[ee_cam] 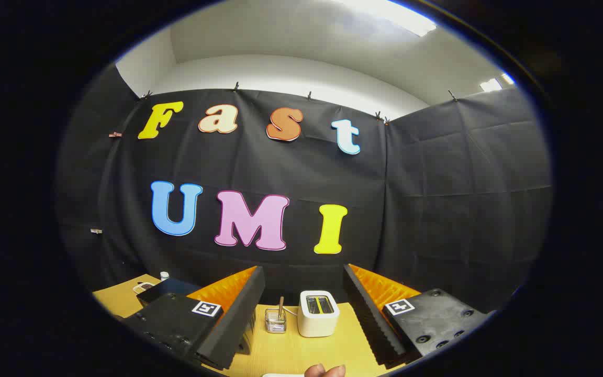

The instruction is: Open the toaster oven, put the food inside, and close the toaster oven door.

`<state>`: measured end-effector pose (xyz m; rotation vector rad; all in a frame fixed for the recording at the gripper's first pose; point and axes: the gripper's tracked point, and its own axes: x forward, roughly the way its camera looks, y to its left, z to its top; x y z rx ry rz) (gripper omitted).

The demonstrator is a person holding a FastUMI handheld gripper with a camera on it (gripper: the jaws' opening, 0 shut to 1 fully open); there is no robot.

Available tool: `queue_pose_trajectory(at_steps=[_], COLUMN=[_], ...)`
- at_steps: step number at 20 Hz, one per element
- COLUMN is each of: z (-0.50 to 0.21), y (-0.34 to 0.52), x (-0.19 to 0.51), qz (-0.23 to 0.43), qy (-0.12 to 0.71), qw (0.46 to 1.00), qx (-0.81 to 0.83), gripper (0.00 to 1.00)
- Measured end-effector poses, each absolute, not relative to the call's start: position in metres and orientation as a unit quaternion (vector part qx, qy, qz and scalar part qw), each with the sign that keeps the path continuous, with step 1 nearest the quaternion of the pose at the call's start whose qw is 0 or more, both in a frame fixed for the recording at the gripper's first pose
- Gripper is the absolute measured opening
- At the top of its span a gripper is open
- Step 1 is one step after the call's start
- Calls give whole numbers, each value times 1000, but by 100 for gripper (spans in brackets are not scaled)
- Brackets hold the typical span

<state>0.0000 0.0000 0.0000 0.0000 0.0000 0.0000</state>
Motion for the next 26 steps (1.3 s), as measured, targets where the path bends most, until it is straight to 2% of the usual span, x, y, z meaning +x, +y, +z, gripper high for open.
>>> queue_pose_trajectory(at_steps=[20, 26], z=[-1, -10], y=[12, 57], x=[-8, -12], qz=[8, 35], qy=[-4, 4], qw=[1000, 999], qx=[-5, 10], gripper=[97, 97])
